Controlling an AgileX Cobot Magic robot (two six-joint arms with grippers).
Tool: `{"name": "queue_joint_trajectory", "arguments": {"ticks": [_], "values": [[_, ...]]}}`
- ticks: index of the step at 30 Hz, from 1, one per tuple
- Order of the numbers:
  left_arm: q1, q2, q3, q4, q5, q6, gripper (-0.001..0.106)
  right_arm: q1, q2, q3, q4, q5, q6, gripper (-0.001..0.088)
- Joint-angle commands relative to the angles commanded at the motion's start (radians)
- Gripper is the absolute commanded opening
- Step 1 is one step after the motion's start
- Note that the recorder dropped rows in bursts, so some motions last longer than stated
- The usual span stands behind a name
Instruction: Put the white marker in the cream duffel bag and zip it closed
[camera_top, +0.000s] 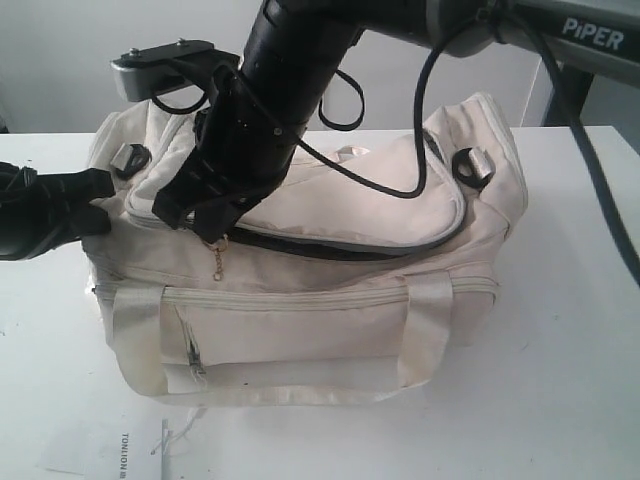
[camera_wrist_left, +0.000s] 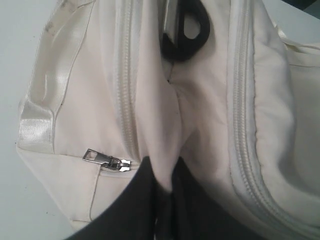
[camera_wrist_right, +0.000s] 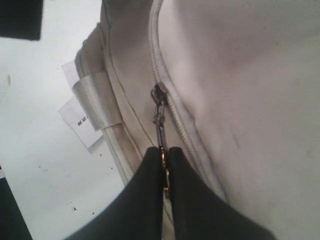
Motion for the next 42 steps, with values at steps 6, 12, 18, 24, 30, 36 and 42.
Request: {"name": "queue_joint_trajectory", "arguments": {"ticks": [6,12,18,24,30,36,42], "values": [[0.0,0.0,0.0,0.0,-0.006,0.0,0.0,0.0,0.0,0.0,-0.002,0.0,0.026,0.0],[0.0,0.0,0.0,0.0,-0.01,0.0,0.0,0.0,0.0,0.0,0.002,0.0,0.079,0.0],[0.0,0.0,0.0,0.0,-0.014,0.0,0.0,0.0,-0.009,0.0,0.0,0.0,0.095,0.0],[0.0,0.0,0.0,0.0,-0.016,0.0,0.0,0.0,-0.014,0.0,-0.004,0.0,0.112,0.0],[0.0,0.0,0.0,0.0,-0.016,0.0,0.0,0.0,-0.016,0.0,-0.017,0.0,0.124,0.0],[0.0,0.0,0.0,0.0,-0.019,0.0,0.0,0.0,-0.023,0.025,-0.017,0.0,0.131,0.0],[0.0,0.0,0.0,0.0,-0.019,0.0,0.0,0.0,-0.045,0.078,-0.062,0.0,0.129,0.0]]}}
